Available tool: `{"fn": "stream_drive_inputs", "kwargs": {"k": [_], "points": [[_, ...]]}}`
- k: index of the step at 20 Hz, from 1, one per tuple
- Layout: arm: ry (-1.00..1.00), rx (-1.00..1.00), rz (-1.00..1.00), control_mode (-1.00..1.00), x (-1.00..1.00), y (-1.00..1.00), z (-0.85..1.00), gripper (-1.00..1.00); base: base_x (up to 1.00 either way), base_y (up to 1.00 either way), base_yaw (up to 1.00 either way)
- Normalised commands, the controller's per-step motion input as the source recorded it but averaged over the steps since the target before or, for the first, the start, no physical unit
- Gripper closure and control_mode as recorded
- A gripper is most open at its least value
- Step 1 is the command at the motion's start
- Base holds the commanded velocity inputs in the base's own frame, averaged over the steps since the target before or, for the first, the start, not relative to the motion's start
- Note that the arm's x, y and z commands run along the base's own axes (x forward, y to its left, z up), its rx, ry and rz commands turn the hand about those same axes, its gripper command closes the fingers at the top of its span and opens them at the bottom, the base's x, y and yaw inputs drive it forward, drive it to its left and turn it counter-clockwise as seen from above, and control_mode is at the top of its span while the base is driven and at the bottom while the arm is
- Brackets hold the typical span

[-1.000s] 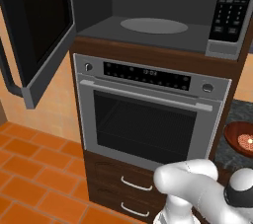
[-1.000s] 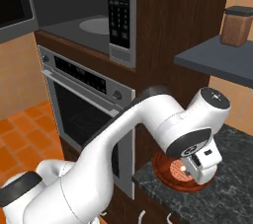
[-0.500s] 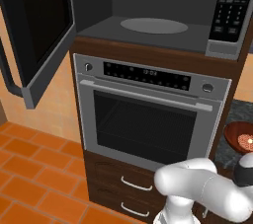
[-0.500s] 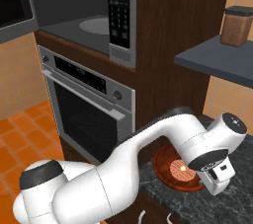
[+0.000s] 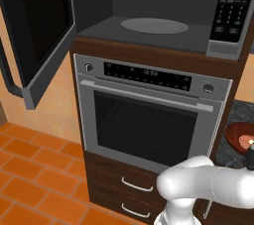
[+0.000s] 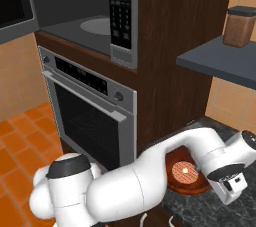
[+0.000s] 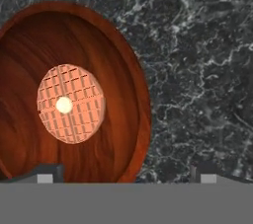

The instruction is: Open the microwave, place the bowl with waffle inside the microwave, then close the microwave door and turn it on.

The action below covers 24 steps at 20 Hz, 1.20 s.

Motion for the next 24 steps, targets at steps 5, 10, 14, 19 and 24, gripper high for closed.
{"fn": "stream_drive_inputs", "kwargs": {"k": [5,10,14,19,24], "points": [[0.00,0.02,0.00,-1.00,0.02,-0.03,-0.34,-1.00,0.00,0.00,0.00],[0.00,0.00,0.00,-1.00,0.00,0.04,-0.36,-1.00,0.00,0.00,0.00],[0.00,0.00,0.00,-1.00,0.03,0.16,-0.29,-1.00,0.00,0.00,0.00],[-0.02,0.00,0.00,-1.00,0.02,0.33,-0.24,-1.00,0.00,0.00,0.00],[0.00,-0.01,0.00,-1.00,0.17,0.37,-0.29,1.00,0.00,0.00,0.00]]}}
